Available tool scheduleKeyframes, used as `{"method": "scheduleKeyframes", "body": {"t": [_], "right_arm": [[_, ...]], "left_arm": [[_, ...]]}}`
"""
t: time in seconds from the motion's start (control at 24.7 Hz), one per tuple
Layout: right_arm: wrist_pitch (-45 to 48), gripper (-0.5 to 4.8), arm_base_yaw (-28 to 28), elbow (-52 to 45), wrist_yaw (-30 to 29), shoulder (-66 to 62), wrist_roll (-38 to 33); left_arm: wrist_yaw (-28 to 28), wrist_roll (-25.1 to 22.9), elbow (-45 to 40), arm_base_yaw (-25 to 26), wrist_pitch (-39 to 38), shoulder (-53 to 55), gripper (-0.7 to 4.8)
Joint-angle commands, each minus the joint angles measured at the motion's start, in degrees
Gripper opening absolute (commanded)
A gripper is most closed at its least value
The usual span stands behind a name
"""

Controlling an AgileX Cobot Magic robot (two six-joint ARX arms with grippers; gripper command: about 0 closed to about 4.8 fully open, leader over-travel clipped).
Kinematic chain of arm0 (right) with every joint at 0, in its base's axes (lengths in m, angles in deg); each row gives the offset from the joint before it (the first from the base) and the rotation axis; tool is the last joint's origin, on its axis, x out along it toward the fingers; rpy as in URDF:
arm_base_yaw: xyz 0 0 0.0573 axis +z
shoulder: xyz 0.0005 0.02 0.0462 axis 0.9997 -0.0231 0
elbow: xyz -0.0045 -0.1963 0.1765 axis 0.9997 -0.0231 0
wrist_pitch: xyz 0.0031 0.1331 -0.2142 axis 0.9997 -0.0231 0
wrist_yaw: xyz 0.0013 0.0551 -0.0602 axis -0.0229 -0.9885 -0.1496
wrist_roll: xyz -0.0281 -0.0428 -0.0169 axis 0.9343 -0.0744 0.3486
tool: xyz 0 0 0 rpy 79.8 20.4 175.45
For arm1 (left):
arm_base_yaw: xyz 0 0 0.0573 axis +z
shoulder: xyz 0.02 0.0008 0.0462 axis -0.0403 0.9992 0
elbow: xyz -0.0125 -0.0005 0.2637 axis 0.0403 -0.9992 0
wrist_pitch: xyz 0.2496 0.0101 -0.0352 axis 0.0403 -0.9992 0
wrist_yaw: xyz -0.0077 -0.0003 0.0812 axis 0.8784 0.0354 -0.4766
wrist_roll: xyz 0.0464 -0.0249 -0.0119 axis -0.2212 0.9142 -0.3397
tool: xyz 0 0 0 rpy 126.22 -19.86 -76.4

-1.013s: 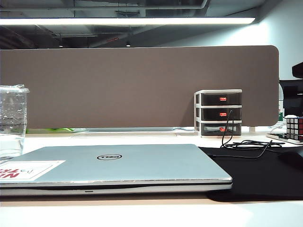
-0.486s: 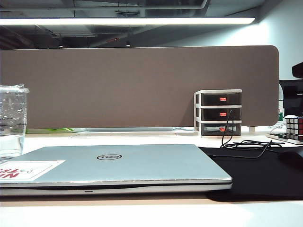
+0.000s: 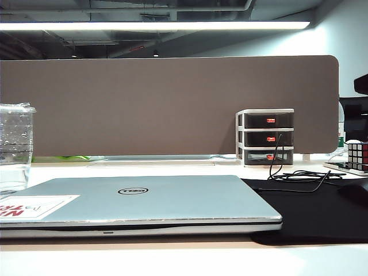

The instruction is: Pick up the coffee cup and place it on the left side of the laptop.

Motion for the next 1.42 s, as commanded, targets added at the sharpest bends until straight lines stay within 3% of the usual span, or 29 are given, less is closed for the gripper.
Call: {"method": "scheduleKeyframes", "body": {"t": [0.04,0.81,1.22,1.42], "right_arm": [[0.61,-0.01,0.02,-0.28,-0.07,0.11,0.17],[0.96,-0.01,0.00,-0.28,3.78,0.11,0.15],[1.01,-0.01,0.00,-0.28,6.56,0.11,0.15],[1.01,-0.01,0.00,-0.28,6.60,0.11,0.17]], "left_arm": [[0.04,3.54,0.07,0.02,0.24,-4.85,-0.02],[-5.09,20.61,0.15,0.02,0.07,-34.80,-0.05],[-4.68,31.93,0.15,0.02,-0.09,-38.69,-0.05],[-5.11,32.28,0.15,0.09,-0.20,-45.75,-0.05]]}}
